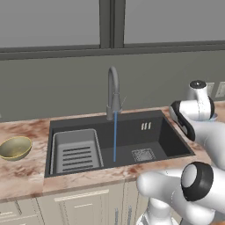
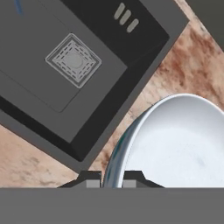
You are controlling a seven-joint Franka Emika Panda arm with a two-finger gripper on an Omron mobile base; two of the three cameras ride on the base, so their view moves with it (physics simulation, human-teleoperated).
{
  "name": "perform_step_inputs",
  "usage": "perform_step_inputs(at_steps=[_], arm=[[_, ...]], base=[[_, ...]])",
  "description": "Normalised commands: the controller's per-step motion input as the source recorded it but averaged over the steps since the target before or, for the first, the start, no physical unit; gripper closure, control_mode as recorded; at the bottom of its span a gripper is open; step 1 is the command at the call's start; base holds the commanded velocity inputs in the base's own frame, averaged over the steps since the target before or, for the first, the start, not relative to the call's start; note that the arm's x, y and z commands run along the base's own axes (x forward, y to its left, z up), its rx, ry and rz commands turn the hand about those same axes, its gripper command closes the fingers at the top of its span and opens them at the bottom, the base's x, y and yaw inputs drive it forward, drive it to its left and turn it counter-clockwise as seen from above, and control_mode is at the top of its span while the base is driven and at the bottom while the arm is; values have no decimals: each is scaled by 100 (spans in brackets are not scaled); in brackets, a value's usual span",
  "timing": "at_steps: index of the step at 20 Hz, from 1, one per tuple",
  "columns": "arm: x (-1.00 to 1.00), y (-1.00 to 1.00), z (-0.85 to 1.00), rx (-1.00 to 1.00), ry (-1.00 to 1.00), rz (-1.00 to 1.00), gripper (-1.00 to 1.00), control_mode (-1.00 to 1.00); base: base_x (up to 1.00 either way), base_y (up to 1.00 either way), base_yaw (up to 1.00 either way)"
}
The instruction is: Rinse each bowl for a few seconds and place them down in the sink or on the counter.
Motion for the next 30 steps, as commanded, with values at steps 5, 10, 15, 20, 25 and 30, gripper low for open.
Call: perform_step_inputs(at_steps=[5,10,15,20,25,30], arm=[[5,-9,-14,1,2,-4,100,-100],[2,-12,-14,1,0,-3,100,-100],[0,-11,-17,0,-1,-2,100,-100],[0,-10,-20,0,-1,-2,100,-100],[0,-7,-20,0,-2,-2,100,-100],[0,-6,-22,1,-1,-2,100,-100]], base=[[0,0,0],[0,0,0],[0,0,0],[0,0,0],[0,0,0],[0,0,0]])
